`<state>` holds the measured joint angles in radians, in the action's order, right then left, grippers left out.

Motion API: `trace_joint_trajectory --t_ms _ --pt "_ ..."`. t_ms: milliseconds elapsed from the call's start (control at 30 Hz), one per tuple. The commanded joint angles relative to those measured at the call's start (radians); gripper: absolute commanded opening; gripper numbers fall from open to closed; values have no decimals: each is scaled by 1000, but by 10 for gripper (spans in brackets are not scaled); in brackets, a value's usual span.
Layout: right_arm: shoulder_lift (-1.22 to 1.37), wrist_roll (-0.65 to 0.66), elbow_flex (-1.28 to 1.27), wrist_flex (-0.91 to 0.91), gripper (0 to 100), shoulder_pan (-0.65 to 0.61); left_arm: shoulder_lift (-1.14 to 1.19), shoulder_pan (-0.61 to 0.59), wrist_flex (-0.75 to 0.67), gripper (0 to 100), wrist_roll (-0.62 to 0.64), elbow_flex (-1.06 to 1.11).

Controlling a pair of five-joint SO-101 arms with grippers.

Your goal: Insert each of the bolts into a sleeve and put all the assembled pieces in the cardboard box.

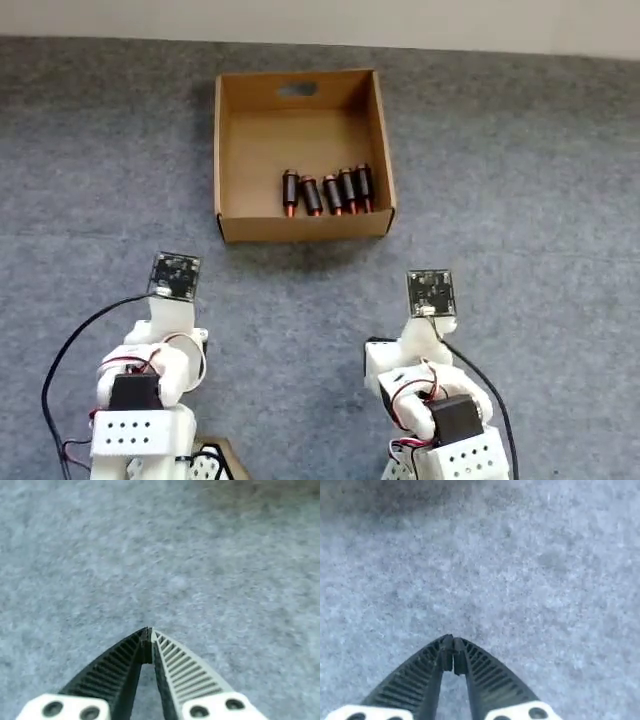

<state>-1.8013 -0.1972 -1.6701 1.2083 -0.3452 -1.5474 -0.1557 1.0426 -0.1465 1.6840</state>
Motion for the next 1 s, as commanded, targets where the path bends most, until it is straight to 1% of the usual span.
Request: trace_joint_trajectory --t_ms 0,167,333,500,567,767,967 --pt "-2 12 -139 15 5 8 -13 -21 6 10 -5 -1" --pt "-2 12 -139 15 5 8 -13 -27 18 10 -6 -2" --pt "-2 12 -139 15 5 8 -13 -21 186 10 -5 -33" --pt "-4 9 -139 16 5 15 -13 -21 190 10 -6 -33" --pt "-7 9 -139 16 5 36 -13 -21 190 10 -6 -33" --pt "-36 12 -140 39 5 159 -13 -21 190 10 -6 -33" --pt "-36 12 -140 39 5 183 -13 -19 190 10 -8 -31"
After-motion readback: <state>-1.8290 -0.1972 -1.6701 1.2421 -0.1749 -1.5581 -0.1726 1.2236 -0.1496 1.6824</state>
